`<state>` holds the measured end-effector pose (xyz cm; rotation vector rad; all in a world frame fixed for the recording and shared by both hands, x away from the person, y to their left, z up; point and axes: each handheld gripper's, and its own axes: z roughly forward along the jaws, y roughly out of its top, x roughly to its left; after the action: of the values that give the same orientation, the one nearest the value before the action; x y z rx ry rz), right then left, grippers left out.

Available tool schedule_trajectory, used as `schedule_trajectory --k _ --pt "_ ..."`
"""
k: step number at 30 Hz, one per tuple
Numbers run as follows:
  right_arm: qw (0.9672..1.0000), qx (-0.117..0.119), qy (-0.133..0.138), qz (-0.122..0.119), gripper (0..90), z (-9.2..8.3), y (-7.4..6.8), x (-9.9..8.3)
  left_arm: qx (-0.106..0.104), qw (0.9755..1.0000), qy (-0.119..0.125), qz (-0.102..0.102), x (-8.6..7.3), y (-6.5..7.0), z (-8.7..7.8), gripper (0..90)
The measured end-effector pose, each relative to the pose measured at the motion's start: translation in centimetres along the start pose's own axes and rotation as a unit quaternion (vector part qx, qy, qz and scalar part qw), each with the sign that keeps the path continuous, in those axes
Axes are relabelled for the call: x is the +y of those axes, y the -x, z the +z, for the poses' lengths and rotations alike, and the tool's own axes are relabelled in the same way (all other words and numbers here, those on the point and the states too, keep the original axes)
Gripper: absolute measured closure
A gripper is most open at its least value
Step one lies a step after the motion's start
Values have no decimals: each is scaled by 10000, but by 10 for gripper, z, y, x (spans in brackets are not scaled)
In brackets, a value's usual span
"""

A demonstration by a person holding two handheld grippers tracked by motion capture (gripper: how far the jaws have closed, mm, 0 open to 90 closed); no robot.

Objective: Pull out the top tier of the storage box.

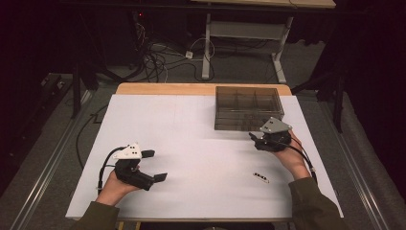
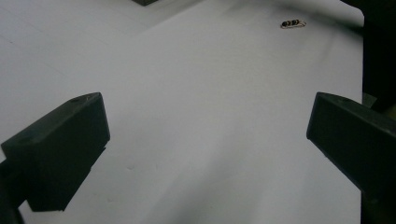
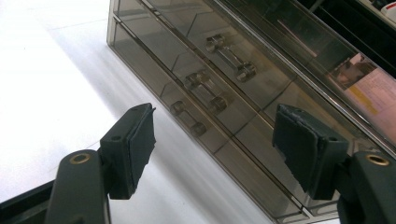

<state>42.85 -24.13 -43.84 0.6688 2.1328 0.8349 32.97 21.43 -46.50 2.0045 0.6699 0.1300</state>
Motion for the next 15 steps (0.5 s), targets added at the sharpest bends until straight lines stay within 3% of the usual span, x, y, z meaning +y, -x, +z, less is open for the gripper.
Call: schedule_trajectory --k 15 --pt "9994 -199 -52 -296 312 2 -6 0 5 10000 4 -3 0 0 -1 0"
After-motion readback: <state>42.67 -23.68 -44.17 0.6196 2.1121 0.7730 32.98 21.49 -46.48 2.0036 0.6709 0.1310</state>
